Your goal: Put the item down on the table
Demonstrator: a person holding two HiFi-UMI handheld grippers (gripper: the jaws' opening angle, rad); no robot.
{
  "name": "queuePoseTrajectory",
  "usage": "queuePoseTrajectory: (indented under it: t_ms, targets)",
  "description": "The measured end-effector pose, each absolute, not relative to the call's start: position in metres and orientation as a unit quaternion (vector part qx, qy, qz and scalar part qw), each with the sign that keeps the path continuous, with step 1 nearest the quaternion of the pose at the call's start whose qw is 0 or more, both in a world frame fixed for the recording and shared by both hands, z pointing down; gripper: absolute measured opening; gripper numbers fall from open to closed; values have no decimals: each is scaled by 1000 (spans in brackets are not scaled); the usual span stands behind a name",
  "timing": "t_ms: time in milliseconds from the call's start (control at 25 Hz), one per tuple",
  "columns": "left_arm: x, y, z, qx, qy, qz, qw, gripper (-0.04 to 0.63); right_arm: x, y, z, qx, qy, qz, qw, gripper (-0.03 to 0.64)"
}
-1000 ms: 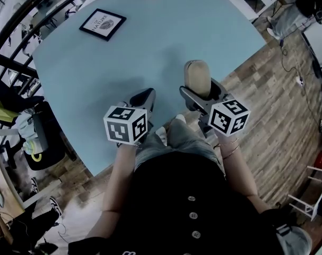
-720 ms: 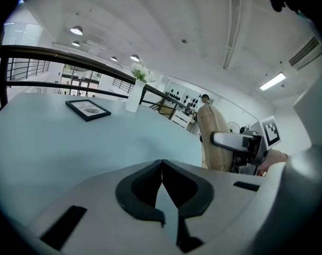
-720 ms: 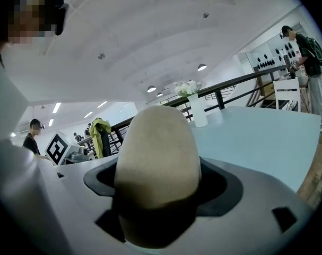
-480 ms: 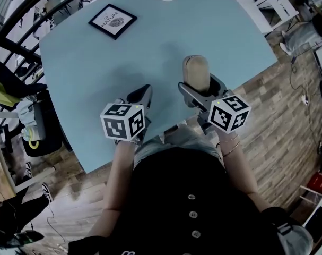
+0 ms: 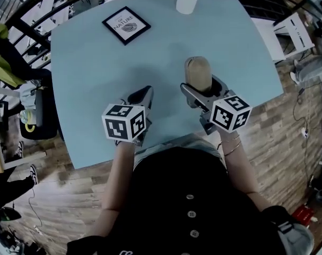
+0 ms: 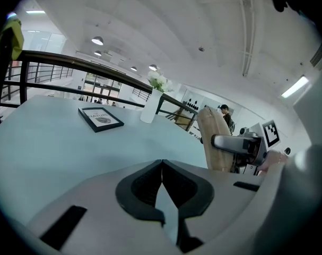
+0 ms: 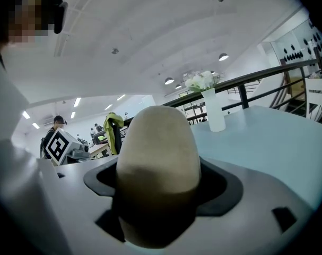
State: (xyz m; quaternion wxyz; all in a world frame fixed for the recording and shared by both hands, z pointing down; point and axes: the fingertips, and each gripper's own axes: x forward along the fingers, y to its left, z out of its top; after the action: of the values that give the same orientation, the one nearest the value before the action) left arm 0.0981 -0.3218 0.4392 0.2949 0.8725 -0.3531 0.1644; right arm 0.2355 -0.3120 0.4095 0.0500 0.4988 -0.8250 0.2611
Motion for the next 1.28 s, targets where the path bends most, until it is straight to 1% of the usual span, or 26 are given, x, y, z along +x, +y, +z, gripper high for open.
queuePoseTrajectory:
  t_ms: [680,960,1280]
  targets:
    - [92,-352,455,826,-443,140,319,17,232,-380,430,390,-876,259,117,408]
    - [92,-359,462,801,-479,132,333,17,240,-401,442,353,-892,227,166,408]
    - [107,-369,467,787,-502,122,337,18,249,-418,457,314,-905,202,204,408]
